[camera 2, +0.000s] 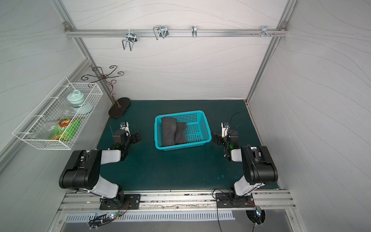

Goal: Roll up the long pants
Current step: Reset both arms

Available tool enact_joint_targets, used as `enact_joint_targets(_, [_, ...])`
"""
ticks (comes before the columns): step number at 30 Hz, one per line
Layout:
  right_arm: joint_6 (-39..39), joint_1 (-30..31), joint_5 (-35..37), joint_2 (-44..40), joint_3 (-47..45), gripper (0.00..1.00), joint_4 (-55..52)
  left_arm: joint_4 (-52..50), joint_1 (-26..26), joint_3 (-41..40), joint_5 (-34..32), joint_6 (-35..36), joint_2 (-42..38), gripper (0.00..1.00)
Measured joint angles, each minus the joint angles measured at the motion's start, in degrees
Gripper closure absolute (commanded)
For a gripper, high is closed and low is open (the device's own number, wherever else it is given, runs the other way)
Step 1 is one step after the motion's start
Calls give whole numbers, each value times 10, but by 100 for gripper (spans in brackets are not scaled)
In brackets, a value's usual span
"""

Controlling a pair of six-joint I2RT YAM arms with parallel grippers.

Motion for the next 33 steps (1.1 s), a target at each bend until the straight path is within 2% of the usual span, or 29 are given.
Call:
enact_joint_targets(2, [2,-1,9,0,-5,1,17,19,-4,-21,7,9,4,1])
enact_joint_targets(11, [16,-7,45,2,9,1,13,37,-5,2,14,14,6,1])
enact_joint_targets(33, [16,-4,57,8,10,1,10,37,-5,3,10,14,7,1])
